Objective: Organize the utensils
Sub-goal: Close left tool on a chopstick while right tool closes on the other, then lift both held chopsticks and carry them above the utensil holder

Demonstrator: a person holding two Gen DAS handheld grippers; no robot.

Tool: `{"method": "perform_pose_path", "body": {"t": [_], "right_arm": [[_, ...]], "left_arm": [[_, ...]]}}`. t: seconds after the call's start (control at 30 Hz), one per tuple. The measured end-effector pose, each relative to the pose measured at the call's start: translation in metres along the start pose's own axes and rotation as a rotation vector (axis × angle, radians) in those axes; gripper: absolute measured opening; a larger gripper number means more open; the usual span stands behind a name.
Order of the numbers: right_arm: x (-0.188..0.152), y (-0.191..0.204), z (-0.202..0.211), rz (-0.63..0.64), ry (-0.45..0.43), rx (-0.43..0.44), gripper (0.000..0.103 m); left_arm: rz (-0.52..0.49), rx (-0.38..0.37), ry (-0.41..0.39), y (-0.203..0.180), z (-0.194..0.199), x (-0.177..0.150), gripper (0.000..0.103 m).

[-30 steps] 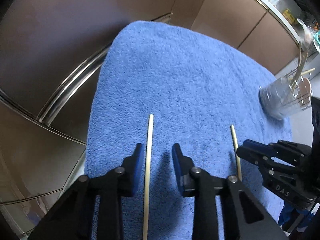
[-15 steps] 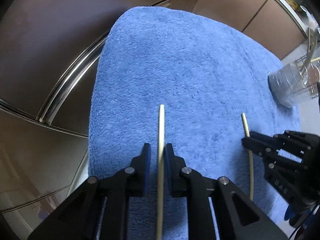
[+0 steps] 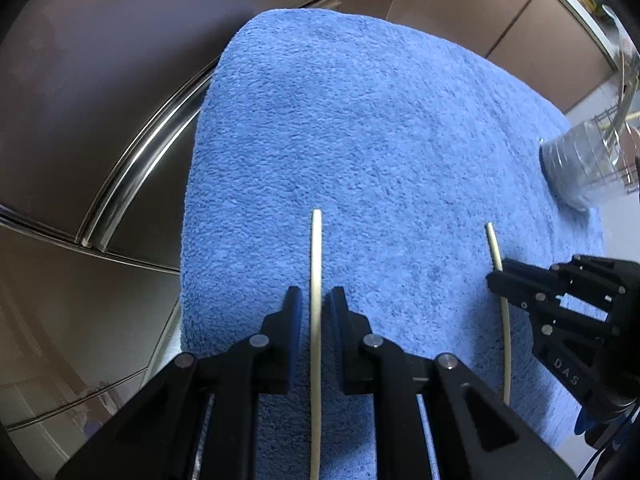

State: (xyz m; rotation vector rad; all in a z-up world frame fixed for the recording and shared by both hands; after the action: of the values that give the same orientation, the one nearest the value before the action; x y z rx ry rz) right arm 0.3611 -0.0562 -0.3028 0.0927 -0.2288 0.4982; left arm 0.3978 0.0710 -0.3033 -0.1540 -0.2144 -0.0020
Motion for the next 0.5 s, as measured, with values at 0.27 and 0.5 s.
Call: {"method": "perform_pose_path", "body": {"t": [0.27,0.5], "right_arm": [[-0.0011,-0.002,0.002,0.016,-0.008,-0.002,0.009],[-0.008,0.0006,0.0065,-0.004,-0.001,0.008,0.007]], "left_arm": [[-0.013,0.043,-0.015,-0.0045,-0.0026,0.0009,0.007],[0.0,0.054,-0.054,-0.0057,0.0018,-0.0041,0.004]]}}
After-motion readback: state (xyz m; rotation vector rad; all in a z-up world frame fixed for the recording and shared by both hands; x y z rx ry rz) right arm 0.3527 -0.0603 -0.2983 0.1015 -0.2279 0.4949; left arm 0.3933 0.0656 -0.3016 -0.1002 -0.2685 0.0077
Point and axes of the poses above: each gripper's, at about its wrist camera, not at the fingertips, and z roughly against the way its jaws point, y to its left, x to its top, the point moved 8 cm from there along -z, roughly the way its jaws point, and after that the axes turned 9 degrees about z, right-handed, at the moved point
